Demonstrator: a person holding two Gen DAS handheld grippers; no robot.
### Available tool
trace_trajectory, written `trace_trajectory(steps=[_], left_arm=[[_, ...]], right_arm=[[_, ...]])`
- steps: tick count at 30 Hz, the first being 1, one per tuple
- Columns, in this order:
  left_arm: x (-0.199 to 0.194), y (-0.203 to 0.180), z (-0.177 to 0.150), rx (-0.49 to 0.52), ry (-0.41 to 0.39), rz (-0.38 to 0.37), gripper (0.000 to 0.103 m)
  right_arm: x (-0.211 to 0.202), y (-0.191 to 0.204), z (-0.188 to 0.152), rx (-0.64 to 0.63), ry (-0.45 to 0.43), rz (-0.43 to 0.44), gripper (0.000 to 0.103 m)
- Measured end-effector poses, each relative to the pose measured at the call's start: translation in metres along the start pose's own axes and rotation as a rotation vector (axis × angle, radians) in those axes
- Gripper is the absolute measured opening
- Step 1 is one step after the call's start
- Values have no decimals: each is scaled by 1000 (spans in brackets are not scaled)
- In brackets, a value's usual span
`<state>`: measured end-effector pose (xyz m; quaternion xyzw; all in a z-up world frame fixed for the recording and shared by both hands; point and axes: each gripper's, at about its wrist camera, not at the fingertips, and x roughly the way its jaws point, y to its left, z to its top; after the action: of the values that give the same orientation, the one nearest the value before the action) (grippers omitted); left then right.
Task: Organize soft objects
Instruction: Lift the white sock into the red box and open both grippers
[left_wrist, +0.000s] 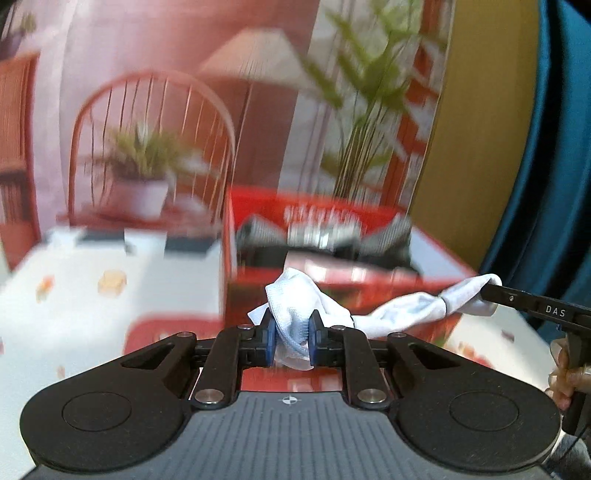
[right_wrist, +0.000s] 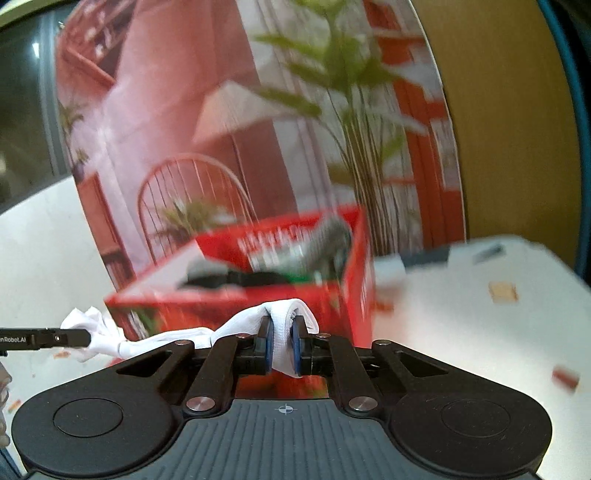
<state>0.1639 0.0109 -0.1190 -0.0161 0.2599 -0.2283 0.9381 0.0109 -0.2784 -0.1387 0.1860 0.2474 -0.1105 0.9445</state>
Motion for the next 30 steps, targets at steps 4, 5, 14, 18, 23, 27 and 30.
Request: trace_trajectory(steps=[4, 5, 14, 18, 23, 27, 30], left_arm=[[2, -10, 33, 45, -65, -3, 18], [4, -12, 40, 52, -77, -1, 18], [70, -19, 96, 83, -95, 43, 18], [99, -14, 109, 90, -80, 66, 18], [137, -13, 108, 96, -5, 68, 18], [161, -8, 99, 76, 67, 62, 18], [171, -5, 92, 82, 105, 58, 18]], right_arm=[[-1, 7, 37, -59, -47, 7, 9], [1, 7, 46, -69, -52, 8, 9], [59, 17, 99, -162, -25, -77, 9], [88, 21, 106, -188, -6, -131, 9], [121, 27, 102, -289, 57, -187, 9], [141, 31, 90, -358, 143, -203, 9], [149, 34, 82, -383, 200, -190, 9]])
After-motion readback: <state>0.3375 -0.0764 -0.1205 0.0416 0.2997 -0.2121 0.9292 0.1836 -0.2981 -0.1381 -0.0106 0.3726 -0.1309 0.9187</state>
